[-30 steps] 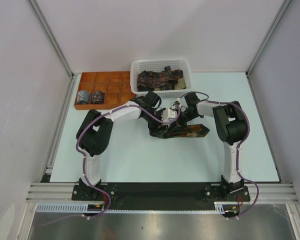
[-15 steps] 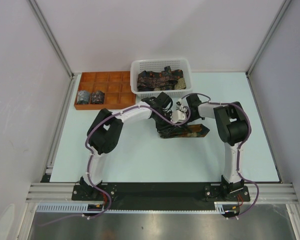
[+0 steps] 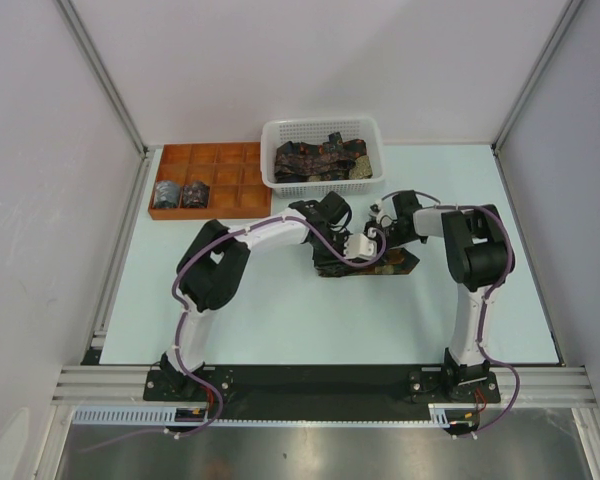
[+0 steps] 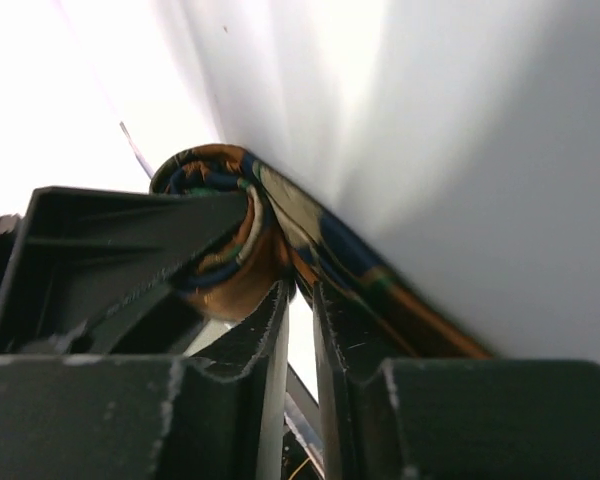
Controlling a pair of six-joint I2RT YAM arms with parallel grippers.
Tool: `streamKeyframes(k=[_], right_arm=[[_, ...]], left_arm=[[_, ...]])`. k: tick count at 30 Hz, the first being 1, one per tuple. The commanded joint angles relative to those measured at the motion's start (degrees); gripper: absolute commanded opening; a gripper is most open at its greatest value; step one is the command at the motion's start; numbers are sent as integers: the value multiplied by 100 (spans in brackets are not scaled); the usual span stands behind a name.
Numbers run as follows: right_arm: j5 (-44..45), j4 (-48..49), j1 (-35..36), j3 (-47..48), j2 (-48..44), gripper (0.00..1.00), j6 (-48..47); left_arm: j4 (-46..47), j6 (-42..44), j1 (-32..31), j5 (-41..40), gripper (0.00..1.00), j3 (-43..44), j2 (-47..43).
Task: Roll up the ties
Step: Roll the tie at the center of the board.
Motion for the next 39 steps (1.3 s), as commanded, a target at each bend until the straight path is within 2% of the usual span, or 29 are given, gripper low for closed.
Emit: streamKeyframes(k=[1, 6, 15, 20, 22, 24, 25, 26, 31, 34, 37, 39], right_arm=[[-258, -232, -85, -84, -485, 24, -238], [-521, 530, 108, -321, -609, 35, 342], [-259, 1113, 460, -138, -240, 41, 650], [49, 1219, 487, 4, -64, 31, 668], [154, 1017, 495, 100, -11, 12, 502], [286, 886, 487, 101, -11, 0, 404], [374, 841, 495, 101, -20, 0, 360], [427, 797, 487, 101, -2, 0, 238], [621, 595, 381, 48, 86, 0, -18], [691, 524, 302, 74, 165, 0, -167], [752, 472, 241, 109, 270, 0, -281], [814, 428, 206, 162, 323, 0, -360]], left_arm=[[-1296, 459, 78, -344, 3, -373, 202], [-1428, 390, 254, -283, 3, -92, 350], [-1358, 143, 281, 16, 6, 120, 448], [-1235, 143, 307, 104, 9, 50, 343], [-1183, 117, 324, 122, 12, 23, 325], [-1147, 65, 351, 174, 21, 14, 290], [-1069, 29, 368, 218, 26, -12, 255], [-1042, 3, 403, 306, 38, -21, 202], [-228, -348, 781, 1044, 66, -502, -483], [414, -664, 957, 1317, 88, -889, -914], [1143, -1156, 1045, 1449, 97, -1250, -1160], [1427, -1402, 1037, 1536, 98, -1383, -1222]])
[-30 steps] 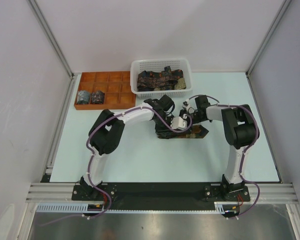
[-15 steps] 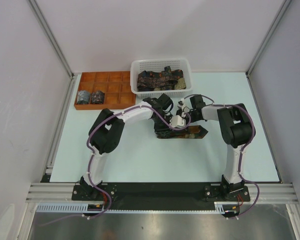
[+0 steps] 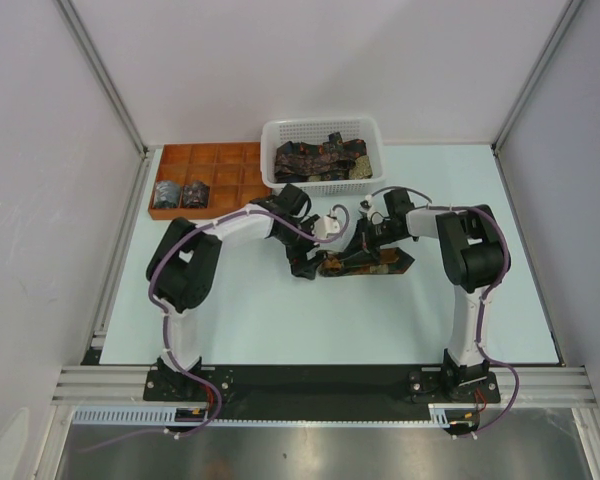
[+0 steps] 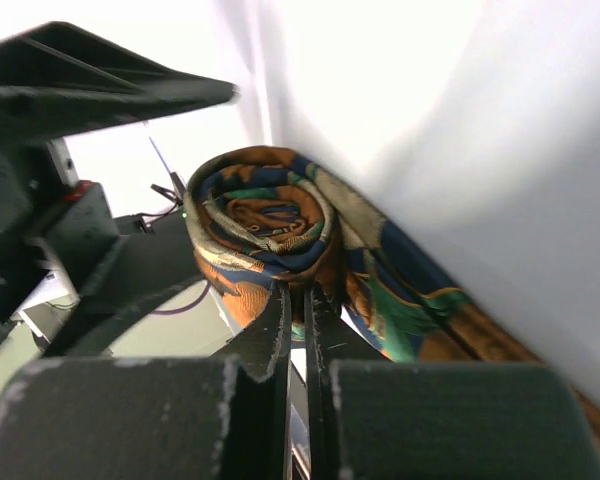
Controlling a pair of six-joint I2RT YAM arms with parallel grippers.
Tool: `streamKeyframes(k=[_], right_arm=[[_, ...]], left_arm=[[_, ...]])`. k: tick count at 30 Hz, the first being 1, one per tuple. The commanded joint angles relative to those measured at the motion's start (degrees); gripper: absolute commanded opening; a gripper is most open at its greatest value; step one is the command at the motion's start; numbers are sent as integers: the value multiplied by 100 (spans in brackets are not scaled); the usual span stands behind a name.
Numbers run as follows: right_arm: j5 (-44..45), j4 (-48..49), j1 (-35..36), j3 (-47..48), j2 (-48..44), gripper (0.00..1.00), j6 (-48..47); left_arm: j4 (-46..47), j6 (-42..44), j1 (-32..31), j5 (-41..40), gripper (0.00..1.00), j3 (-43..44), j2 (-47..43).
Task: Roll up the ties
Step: Roll the tie at the center of the board.
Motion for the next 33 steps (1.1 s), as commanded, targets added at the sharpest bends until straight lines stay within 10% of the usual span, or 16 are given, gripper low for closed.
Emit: streamKeyframes(k=[1, 20, 33], right_arm=[[1059, -53, -83, 125, 380, 0, -527], [2272, -1143, -241, 468, 661, 0, -1045], [2097, -1178, -154, 538, 820, 0, -1151]], left_arm=[[1267, -809, 40, 470, 99, -358, -518], [2518, -1758, -417, 699, 97, -244, 105], [2905, -2066, -601, 567, 77, 168, 659]])
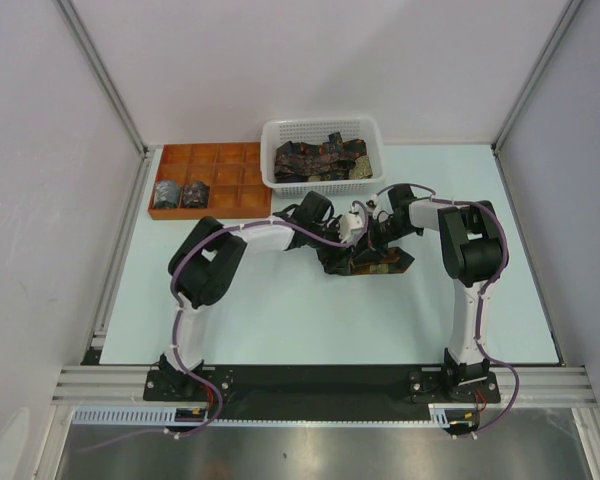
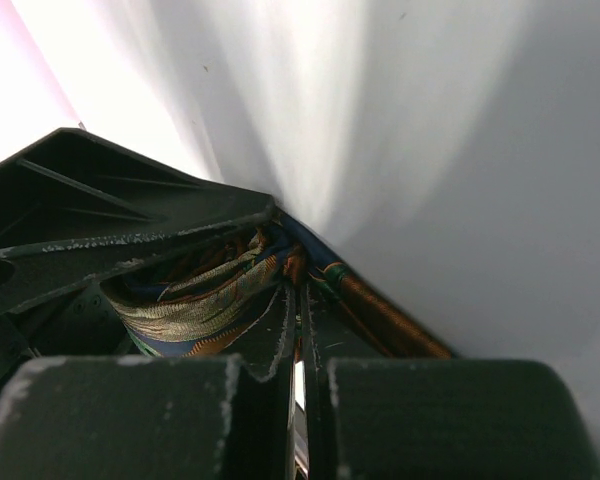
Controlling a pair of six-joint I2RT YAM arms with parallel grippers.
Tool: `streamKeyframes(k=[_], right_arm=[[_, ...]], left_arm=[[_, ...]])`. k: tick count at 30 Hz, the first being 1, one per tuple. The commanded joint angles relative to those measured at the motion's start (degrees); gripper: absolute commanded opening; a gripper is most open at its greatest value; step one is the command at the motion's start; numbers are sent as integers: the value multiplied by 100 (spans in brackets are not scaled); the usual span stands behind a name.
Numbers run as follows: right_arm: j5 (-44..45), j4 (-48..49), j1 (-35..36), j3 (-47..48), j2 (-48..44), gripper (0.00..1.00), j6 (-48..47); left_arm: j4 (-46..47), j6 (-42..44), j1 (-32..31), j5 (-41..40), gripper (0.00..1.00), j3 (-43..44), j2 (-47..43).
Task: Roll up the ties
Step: Roll the tie at the center of the board.
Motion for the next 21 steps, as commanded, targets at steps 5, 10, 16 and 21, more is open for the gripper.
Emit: streamKeyframes(k=[5, 10, 16, 21], right_arm=[[1064, 171, 128, -126, 444, 0, -405], [528, 206, 137, -153, 277, 0, -379], [-131, 293, 146, -197, -66, 17, -195], [-457, 250, 50, -232, -373, 34, -98]], left_arm=[[-600, 1, -255, -434, 54, 975, 477], [-1839, 1020, -299, -794, 26, 1064, 346], [-3290, 2093, -299, -1348, 14, 1231, 310], [-3671, 2437, -282, -1604, 10, 1196, 311]])
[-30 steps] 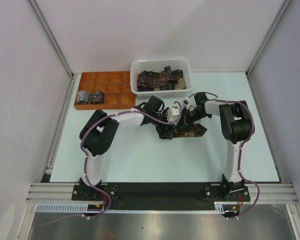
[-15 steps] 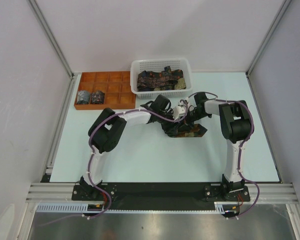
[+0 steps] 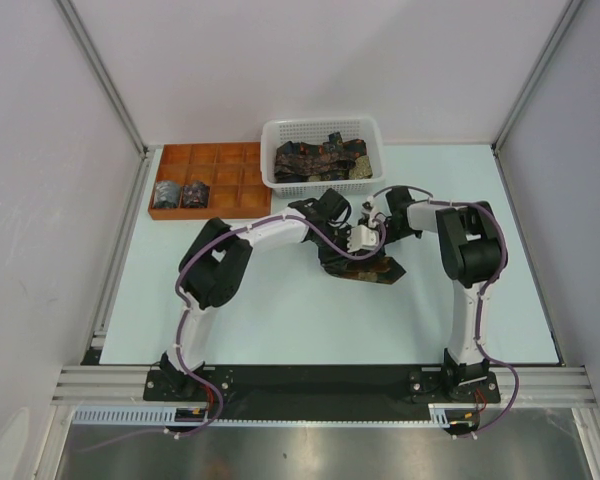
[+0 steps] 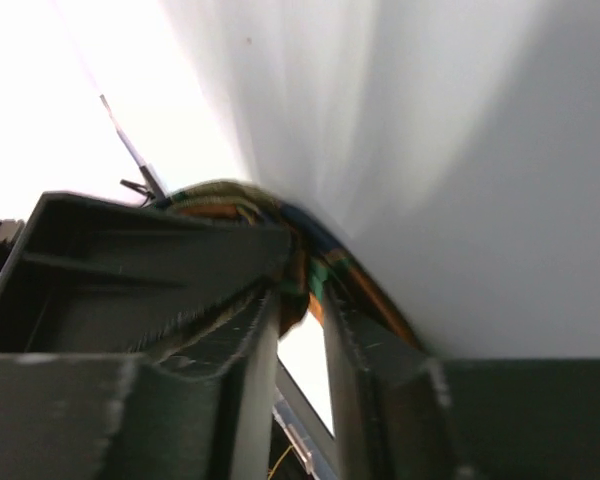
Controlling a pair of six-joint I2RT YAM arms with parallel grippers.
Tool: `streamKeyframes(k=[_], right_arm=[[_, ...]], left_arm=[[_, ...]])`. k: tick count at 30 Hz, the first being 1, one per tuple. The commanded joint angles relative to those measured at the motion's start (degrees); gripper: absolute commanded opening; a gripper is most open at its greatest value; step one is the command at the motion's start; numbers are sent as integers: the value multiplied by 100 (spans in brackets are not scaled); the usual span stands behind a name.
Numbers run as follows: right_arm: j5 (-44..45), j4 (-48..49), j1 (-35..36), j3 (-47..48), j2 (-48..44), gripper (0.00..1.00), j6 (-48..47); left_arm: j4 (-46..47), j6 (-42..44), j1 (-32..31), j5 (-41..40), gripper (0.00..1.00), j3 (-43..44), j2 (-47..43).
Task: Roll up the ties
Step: Roll the tie at the center of the board.
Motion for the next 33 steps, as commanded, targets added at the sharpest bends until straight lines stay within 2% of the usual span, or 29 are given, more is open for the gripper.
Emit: streamKeyframes(k=[1, 5, 9, 22, 25, 27, 29, 33], right_arm=[[-55, 79, -75, -127, -393, 35, -52], [-319, 263, -189, -276, -613, 37, 159], [-565, 746, -181, -583, -885, 48, 571], [-619, 2135, 250, -1015, -825, 48, 1425], [-479, 2015, 241, -997, -640, 33, 1346], [-286, 1724, 241, -945, -544, 15, 987], [-110, 1311, 206, -892, -473, 1, 775], [58, 932, 127, -865, -385, 0, 423]], left_arm=[[-1413, 614, 64, -620, 10, -124, 0], [-1413, 509, 55, -550, 10, -98, 79], [-1422, 386, 64, -480, 11, -98, 123], [-1317, 201, 125, -251, 11, -177, 114], [-1308, 192, 143, -242, 11, -194, 79], [-1290, 184, 152, -198, 11, -212, 53], [-1273, 175, 160, -181, 13, -256, 9], [-1202, 140, 204, -145, 15, -282, -35]])
